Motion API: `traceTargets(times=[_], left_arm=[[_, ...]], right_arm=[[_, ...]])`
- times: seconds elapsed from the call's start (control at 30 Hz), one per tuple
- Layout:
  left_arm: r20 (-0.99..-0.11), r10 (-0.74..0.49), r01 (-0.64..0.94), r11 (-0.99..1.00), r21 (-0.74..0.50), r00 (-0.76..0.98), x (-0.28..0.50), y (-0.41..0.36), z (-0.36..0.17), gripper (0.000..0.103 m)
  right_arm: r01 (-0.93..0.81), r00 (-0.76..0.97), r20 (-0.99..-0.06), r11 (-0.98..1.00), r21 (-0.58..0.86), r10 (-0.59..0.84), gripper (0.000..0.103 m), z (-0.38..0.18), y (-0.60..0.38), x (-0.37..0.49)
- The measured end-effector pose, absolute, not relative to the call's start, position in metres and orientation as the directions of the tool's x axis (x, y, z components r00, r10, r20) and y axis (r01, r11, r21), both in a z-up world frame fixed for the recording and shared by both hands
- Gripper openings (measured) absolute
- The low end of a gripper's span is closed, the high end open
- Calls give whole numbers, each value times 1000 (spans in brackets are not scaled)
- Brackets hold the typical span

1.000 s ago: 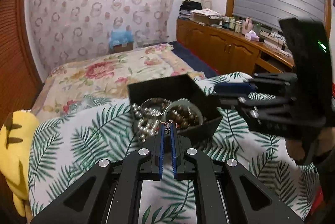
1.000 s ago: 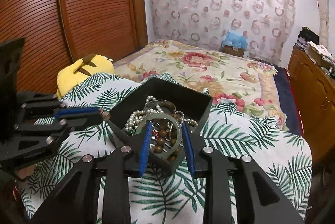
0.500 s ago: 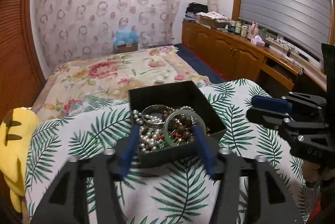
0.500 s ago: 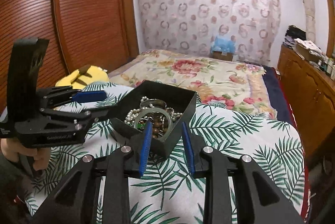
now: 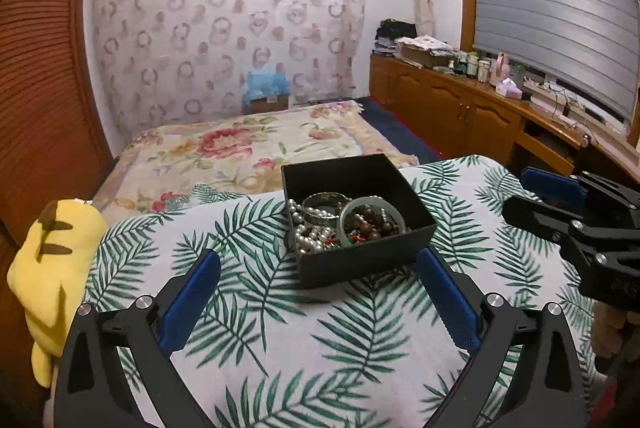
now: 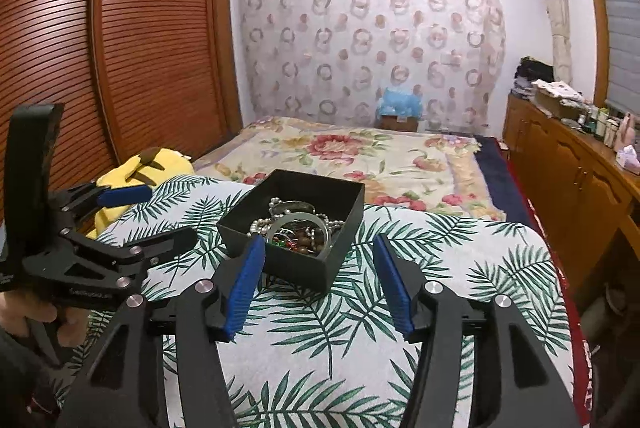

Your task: Organize jewelry

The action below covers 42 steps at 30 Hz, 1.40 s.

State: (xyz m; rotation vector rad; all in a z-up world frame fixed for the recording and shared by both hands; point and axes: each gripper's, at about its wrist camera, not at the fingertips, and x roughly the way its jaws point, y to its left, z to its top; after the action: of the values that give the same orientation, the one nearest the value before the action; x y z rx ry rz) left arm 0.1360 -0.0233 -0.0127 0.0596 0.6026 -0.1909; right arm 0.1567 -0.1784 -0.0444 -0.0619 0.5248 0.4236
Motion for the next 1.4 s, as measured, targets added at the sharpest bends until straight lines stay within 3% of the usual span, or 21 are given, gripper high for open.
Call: traceTargets(times=[0.13, 0.5, 1.4], left_arm=[[-555, -148, 179, 984, 2, 819, 121, -24, -8, 95], [-555, -105, 113, 993, -20, 825, 87, -16, -3, 95], [-544, -69, 66, 997, -25, 836, 72, -3, -8, 95]], right_arm=[[-396, 793, -484, 917, 51, 370, 67, -40, -183, 145], [-347, 833, -438, 936, 62, 338, 100, -36, -193, 110], [-308, 858, -410, 949, 71, 309, 100, -45, -194, 94]])
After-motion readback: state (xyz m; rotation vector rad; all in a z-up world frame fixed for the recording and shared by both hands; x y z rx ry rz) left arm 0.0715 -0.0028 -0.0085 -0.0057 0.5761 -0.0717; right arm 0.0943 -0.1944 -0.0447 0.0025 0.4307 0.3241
